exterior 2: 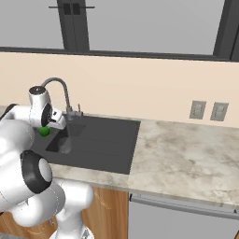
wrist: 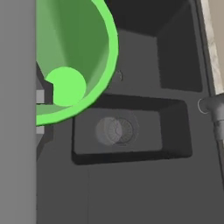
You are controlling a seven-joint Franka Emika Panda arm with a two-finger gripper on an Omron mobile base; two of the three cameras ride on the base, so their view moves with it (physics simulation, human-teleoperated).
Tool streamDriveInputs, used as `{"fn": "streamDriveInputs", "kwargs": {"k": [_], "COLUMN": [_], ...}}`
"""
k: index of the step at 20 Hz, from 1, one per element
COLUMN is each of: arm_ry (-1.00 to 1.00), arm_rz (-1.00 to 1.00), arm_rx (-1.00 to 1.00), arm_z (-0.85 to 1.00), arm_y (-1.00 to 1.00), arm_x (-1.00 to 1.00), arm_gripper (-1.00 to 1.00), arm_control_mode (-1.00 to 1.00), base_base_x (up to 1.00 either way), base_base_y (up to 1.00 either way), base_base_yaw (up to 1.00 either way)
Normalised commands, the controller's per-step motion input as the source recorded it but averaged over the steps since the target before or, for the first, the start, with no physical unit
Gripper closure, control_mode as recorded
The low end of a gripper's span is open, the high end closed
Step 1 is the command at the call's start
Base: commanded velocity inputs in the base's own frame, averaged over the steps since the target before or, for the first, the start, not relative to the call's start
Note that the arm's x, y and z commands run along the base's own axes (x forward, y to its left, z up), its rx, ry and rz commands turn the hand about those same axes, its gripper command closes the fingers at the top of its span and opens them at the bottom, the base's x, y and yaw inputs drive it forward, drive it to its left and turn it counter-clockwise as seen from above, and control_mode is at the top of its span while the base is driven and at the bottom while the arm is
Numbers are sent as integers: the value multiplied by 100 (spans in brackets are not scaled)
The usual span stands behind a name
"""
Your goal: Move any existing items from the left basin to the right basin for drying. Then move the cup from the counter to the left basin of the sink for washing.
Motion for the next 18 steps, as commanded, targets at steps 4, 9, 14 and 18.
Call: {"fn": "streamDriveInputs", "kwargs": {"k": [4, 9, 14, 18], "arm_ry": [0, 0, 0, 0], "arm_rz": [10, 3, 0, 0], "arm_rx": [3, 0, 0, 0], "arm_z": [-3, -10, -11, -14], "arm_y": [55, 49, 52, 52], "arm_x": [0, -1, -2, 0], "arm_gripper": [100, 100, 100, 100], "arm_control_mode": [-100, -100, -100, -100], "base_base_x": [0, 0, 0, 0], "base_base_y": [0, 0, 0, 0], "base_base_yaw": [0, 0, 0, 0]}}
